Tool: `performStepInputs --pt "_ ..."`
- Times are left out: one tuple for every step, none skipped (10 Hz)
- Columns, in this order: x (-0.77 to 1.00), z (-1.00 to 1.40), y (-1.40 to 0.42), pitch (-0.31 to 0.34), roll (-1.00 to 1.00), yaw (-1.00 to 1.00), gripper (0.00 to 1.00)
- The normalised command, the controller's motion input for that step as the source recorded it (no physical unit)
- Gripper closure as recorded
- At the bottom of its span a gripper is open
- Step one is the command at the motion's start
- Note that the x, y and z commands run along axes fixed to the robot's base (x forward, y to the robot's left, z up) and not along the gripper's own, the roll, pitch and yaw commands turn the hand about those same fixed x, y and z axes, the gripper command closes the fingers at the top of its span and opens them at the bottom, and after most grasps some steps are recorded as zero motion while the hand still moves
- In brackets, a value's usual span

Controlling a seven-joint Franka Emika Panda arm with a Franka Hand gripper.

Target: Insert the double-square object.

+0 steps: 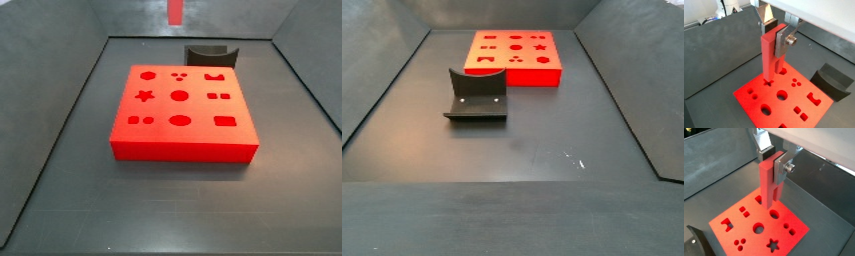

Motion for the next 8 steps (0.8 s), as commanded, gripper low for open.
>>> performStepInputs --pt "0.14 -0.48 0.16 -0.140 0.00 -0.15 1.00" --pt "0.09 -0.63 0.28 -0.166 0.00 -0.22 1.00" --pt "0.00 -0.60 0.30 -0.236 0.00 -0.31 1.00" --pt "0.03 -0.56 0.31 -0.256 -0.03 -0.37 1.00" --pt "0.07 -0.50 0.37 -0.274 -0.10 -0.45 1.00" --pt "0.16 -0.42 0.31 -0.274 -0.12 -0.55 1.00" --pt "0.12 -0.39 0.16 -0.273 -0.08 -0.71 1.00" --pt "0.14 -0.41 0.11 -0.247 -0.05 -0.74 1.00"
